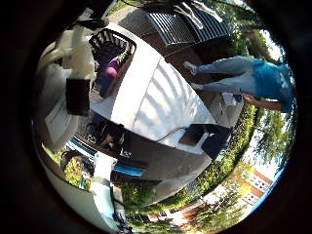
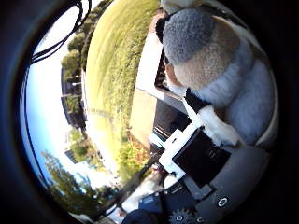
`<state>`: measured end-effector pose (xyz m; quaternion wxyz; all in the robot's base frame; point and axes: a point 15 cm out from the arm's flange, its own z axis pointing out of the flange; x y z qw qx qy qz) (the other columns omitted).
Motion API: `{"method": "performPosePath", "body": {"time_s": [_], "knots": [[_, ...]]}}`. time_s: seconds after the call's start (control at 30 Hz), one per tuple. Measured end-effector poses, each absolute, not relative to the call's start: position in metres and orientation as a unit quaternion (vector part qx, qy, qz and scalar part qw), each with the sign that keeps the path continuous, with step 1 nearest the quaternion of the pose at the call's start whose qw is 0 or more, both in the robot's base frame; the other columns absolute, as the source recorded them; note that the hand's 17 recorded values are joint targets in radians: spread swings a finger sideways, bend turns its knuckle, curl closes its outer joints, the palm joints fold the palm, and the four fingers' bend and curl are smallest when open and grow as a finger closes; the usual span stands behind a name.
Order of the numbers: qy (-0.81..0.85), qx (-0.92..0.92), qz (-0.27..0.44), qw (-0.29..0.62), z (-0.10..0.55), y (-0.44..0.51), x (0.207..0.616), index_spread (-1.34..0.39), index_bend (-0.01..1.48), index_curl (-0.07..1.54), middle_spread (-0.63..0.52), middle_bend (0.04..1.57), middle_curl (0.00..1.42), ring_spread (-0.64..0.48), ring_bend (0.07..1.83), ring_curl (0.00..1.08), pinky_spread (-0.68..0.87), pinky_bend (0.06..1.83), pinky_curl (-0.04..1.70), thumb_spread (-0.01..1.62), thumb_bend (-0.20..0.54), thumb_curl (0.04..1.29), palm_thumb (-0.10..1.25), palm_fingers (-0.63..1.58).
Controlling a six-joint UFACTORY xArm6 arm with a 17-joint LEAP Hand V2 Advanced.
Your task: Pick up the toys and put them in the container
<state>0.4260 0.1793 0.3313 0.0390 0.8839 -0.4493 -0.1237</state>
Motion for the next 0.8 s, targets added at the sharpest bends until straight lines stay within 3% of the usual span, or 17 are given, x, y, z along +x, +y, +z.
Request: {"method": "performPosePath", "body": {"time_s": [0.3, 0.53, 0.6, 0.63, 0.7, 0.73, 0.8], "knots": [[-0.453, 0.877, -0.141, 0.081, 0.213, 0.281, 0.446, -0.98, 0.56, 1.42, -0.19, 1.46, 1.04, -0.12, 1.68, 0.82, 0.12, 1.65, 0.94, 1.15, -0.013, 0.79, 0.92, 0.60], [-0.467, 0.878, -0.098, 0.032, 0.154, 0.329, 0.481, -0.96, 0.59, 1.46, -0.17, 1.40, 1.00, -0.07, 1.64, 0.77, 0.13, 1.55, 0.93, 1.18, -0.036, 0.75, 0.83, 0.61], [-0.468, 0.877, -0.098, 0.034, 0.151, 0.329, 0.481, -0.93, 0.56, 1.39, -0.13, 1.24, 0.91, 0.01, 1.47, 0.70, 0.18, 1.46, 0.89, 1.19, -0.037, 0.70, 0.80, 0.53], [-0.468, 0.877, -0.102, 0.040, 0.144, 0.328, 0.479, -0.89, 0.44, 1.35, -0.11, 1.03, 0.85, 0.06, 1.40, 0.70, 0.21, 1.45, 0.91, 1.18, -0.039, 0.68, 0.79, 0.13], [-0.466, 0.877, -0.102, 0.052, 0.139, 0.321, 0.478, -0.86, 0.40, 1.28, -0.08, 0.86, 0.78, 0.10, 1.28, 0.67, 0.24, 1.40, 0.89, 1.18, -0.039, 0.66, 0.77, -0.14], [-0.464, 0.878, -0.107, 0.060, 0.138, 0.316, 0.476, -0.84, 0.35, 1.21, -0.06, 0.71, 0.70, 0.15, 1.09, 0.59, 0.28, 1.30, 0.83, 1.16, -0.036, 0.64, 0.77, -0.32], [-0.455, 0.879, -0.119, 0.078, 0.137, 0.299, 0.472, -0.78, 0.21, 1.08, -0.01, 0.51, 0.58, 0.21, 0.87, 0.46, 0.33, 1.18, 0.74, 1.14, -0.026, 0.62, 0.79, -0.35]]}}
